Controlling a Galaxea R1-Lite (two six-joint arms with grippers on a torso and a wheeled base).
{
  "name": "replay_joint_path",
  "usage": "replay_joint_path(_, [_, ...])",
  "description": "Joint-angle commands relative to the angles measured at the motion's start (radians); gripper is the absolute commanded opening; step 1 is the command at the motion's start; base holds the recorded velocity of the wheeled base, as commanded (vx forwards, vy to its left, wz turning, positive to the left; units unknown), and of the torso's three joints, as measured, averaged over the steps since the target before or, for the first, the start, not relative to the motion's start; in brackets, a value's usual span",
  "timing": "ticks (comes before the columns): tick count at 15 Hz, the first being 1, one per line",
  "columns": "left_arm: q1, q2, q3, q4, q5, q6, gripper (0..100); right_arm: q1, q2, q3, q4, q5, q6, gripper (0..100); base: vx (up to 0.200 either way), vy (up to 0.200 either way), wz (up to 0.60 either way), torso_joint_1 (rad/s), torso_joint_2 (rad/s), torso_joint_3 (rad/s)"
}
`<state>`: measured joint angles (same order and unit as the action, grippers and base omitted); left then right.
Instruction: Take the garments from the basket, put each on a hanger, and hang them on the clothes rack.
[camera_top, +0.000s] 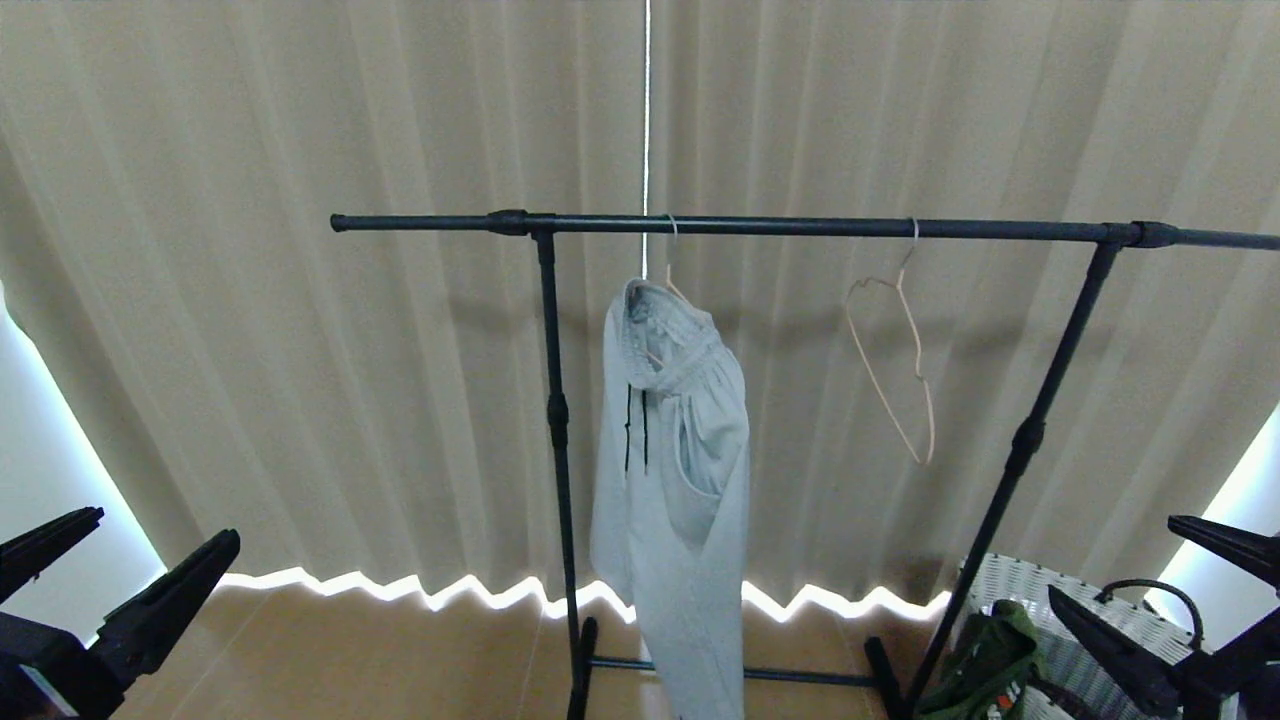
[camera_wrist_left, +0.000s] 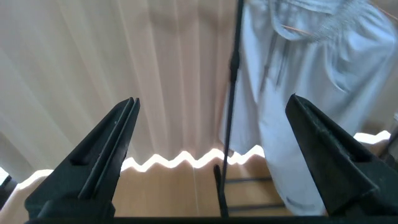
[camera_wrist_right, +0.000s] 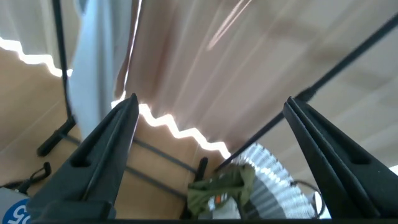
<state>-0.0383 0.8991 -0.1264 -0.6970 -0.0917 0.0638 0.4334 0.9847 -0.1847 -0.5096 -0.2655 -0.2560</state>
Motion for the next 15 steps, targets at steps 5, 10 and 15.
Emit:
replay_joint_path(5, [0.001,-0.008,0.007,-0.001,0.0,-0.001,100,0.001,0.011,0.005,0.006,0.0,-0.002,100,0.0,0.0,0.0,0.0,0.0,0.0])
replay_joint_path(10, [0.001,-0.008,0.008,-0.001,0.0,-0.001,100,0.001,0.011,0.005,0.008,-0.001,-0.002,100,0.0,0.0,0.0,-0.123,0.28,0.143])
replay_joint_path(15, [0.001,-0.008,0.008,-0.001,0.0,-0.001,100,0.001,0.009,0.005,0.008,-0.001,-0.002,100,0.0,0.0,0.0,-0.228,0.49,0.259])
